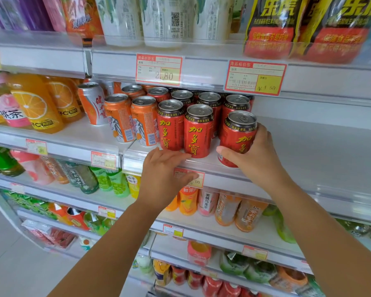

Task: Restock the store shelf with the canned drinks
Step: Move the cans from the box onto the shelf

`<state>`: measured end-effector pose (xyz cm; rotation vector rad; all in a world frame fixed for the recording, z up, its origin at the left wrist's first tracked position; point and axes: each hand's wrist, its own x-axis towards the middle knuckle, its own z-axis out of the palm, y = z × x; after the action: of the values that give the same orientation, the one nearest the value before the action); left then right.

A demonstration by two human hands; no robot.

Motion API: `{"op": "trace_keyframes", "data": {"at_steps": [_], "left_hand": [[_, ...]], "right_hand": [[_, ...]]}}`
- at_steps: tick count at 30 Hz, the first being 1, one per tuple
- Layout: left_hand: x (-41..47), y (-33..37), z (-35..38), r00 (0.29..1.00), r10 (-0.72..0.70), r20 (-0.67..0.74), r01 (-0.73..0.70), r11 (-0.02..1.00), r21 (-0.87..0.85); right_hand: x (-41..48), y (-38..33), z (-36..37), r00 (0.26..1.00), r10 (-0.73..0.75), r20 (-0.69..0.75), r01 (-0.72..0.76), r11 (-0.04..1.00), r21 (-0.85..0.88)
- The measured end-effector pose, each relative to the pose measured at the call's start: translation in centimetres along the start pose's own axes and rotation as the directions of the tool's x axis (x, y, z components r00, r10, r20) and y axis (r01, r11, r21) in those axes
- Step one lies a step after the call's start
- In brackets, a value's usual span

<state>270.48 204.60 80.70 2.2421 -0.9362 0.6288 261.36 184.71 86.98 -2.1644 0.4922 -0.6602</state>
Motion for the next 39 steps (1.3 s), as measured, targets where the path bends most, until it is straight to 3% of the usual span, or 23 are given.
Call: {"op": "trace_keyframes", "data": {"at_steps": [4,15,28,31,34,35,37,39], "left_hand": [[-0.2,-0.3,0.6,0.999,-0.010,-0.046,0.007,0.998,-0.062],[-0.3,-0.5,0.8,0.998,-0.014,-0.054,0.006,0.992,-0.129],[0.0,-0.6,0.7,1.000,-0.002,-0.002,0.002,0.998,-0.066],[0.0,-0.3,0.3,1.000,0.000,0.011,0.001,0.995,-0.104],[-1.5,0.1,-1.4,0.993,-0.068,-0.098,0.037,0.956,-0.292],[-2.7,0.0,-2.1,0.985,-0.084,-0.154,0.032,0.949,-0.313],[-6.3,-0.9,-2.8,0.980,-0.087,-0.180,0.031,0.956,-0.292],[-11.5,-3.2,-2.3,0.980,-0.190,-0.058,0.167,0.946,-0.277]], "right_hand": [[0.0,0.5,-1.5,0.989,0.007,0.149,-0.024,0.993,0.116],[0.2,0.5,0.5,0.997,-0.072,0.001,0.072,0.997,0.011],[-0.2,0.9,1.3,0.994,-0.091,-0.056,0.089,0.996,-0.031],[-1.1,0.7,1.4,0.970,-0.133,-0.204,0.142,0.989,0.030],[-4.3,0.6,1.6,0.812,-0.380,-0.443,0.453,0.889,0.068],[-5.9,0.8,2.1,0.788,-0.434,-0.437,0.517,0.852,0.086],[-9.5,1.7,3.7,0.821,-0.471,-0.322,0.541,0.822,0.178],[-12.9,3.3,6.5,0.890,-0.447,-0.090,0.455,0.852,0.259]]}}
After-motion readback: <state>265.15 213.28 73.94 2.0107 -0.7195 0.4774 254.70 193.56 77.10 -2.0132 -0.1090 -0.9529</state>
